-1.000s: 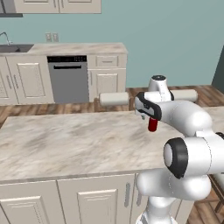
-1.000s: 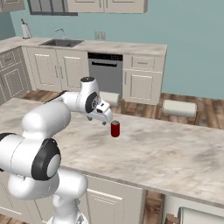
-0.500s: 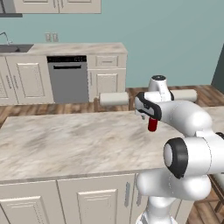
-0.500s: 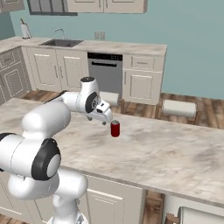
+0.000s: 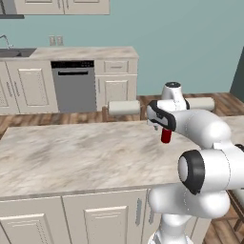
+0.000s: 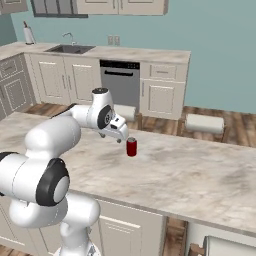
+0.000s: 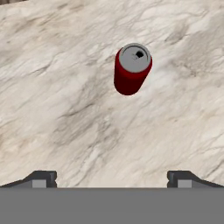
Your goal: Four empty soda cans are scattered around the kitchen. Gather all the cans and cluster them next to the stove for recycling.
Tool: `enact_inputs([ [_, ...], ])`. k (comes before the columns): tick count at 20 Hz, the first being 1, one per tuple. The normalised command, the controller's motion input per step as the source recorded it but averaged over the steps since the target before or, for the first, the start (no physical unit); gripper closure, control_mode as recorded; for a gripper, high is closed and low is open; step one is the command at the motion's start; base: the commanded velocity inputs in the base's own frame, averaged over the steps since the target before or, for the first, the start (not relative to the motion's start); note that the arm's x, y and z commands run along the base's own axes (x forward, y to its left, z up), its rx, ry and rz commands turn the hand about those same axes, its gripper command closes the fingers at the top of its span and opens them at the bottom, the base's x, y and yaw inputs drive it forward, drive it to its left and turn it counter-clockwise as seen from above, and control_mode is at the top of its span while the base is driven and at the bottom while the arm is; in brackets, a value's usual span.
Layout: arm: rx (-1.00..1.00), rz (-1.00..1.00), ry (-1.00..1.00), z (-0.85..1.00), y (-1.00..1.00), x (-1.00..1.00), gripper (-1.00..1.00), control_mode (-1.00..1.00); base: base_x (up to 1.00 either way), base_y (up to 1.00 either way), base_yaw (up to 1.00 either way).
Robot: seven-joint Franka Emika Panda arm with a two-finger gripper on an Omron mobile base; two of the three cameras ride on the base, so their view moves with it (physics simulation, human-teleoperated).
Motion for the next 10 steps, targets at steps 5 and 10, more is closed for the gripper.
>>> enact_inputs([
  [5, 0.0, 0.0, -0.01, 0.1, 0.0, 0.0, -1.0, -1.0, 0.0, 0.0, 0.0],
  [10, 0.0, 0.0, -0.03, 0.19, 0.0, 0.07, -1.0, -1.0, 0.0, 0.0, 0.0],
])
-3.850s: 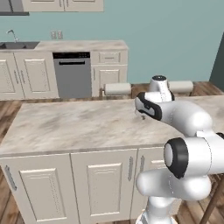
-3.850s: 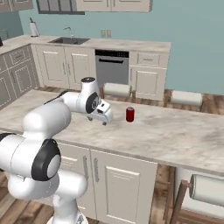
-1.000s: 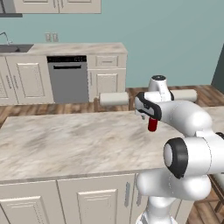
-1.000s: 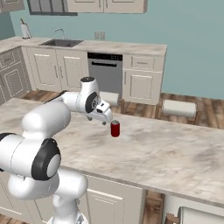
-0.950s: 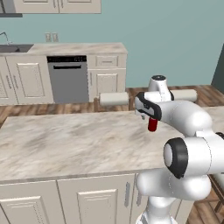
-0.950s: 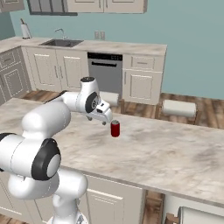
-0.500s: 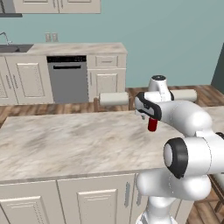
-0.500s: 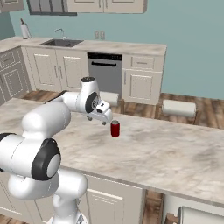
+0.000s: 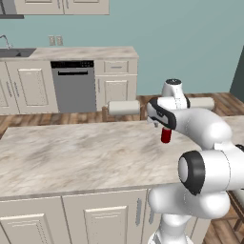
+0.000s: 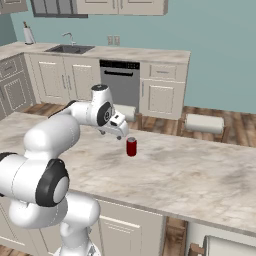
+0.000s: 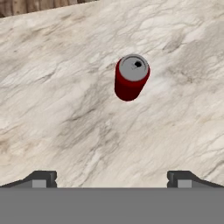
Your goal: Four empty soda cans are scattered around the kitchen. Gather all the cans and cluster them next to the stove for recycling.
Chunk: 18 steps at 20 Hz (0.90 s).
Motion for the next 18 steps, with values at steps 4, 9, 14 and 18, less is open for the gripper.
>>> enact_inputs([
  [4, 0.0, 0.0, -0.07, 0.17, 0.0, 0.13, -1.0, -1.0, 0.0, 0.0, 0.0],
  [9, 0.0, 0.0, -0.04, 0.14, -0.02, 0.18, -1.0, -1.0, 0.0, 0.0, 0.0],
  [14, 0.0, 0.0, -0.02, 0.05, -0.07, 0.15, -1.0, -1.0, 0.0, 0.0, 0.0],
  [18, 0.0, 0.0, -0.03, 0.01, -0.18, 0.1, -1.0, -1.0, 0.0, 0.0, 0.0],
])
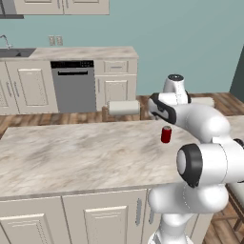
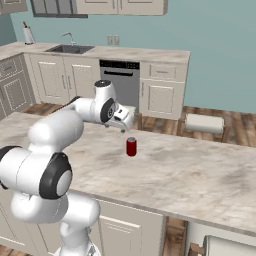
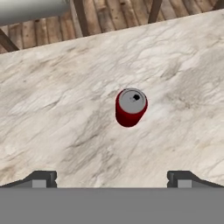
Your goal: Four empty soda cans are scattered around the kitchen. Gather all the cans and cluster them next to the stove for recycling.
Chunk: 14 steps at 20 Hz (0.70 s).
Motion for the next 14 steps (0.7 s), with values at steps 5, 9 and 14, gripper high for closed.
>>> enact_inputs([
  [5, 0.0, 0.03, -0.09, 0.0, -0.21, 0.05, -1.0, -1.0, 0.0, 0.0, 0.0],
  [9, 0.0, 0.06, -0.06, -0.01, -0.19, 0.11, -1.0, -1.0, 0.0, 0.0, 0.0],
  [14, 0.0, 0.03, 0.0, -0.05, -0.17, 0.11, -1.0, -1.0, 0.0, 0.0, 0.0],
])
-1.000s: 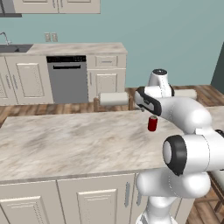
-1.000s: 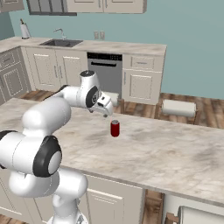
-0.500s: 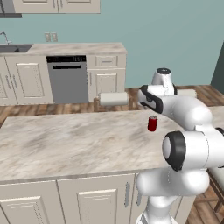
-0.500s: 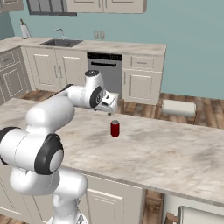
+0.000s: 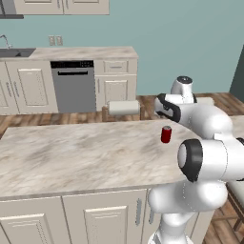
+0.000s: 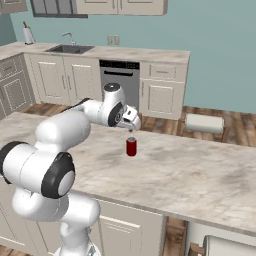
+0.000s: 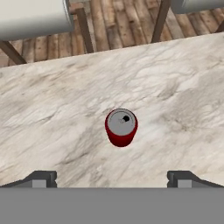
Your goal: Four empty soda cans are scattered around the kitchen. Gather all the cans and cluster them next to the stove for recycling.
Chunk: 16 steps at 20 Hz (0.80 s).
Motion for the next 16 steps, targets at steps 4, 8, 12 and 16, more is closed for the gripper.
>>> enact_inputs([
  [4, 0.02, 0.0, 0.01, -0.07, -0.12, 0.07, -1.0, -1.0, 0.0, 0.0, 0.0],
  [8, 0.0, 0.0, 0.01, -0.06, -0.11, 0.09, -1.0, -1.0, 0.0, 0.0, 0.0],
  [12, 0.0, 0.0, 0.04, -0.07, -0.08, 0.12, -1.0, -1.0, 0.0, 0.0, 0.0],
  [16, 0.0, 0.0, 0.06, -0.06, -0.05, 0.17, -1.0, -1.0, 0.0, 0.0, 0.0],
])
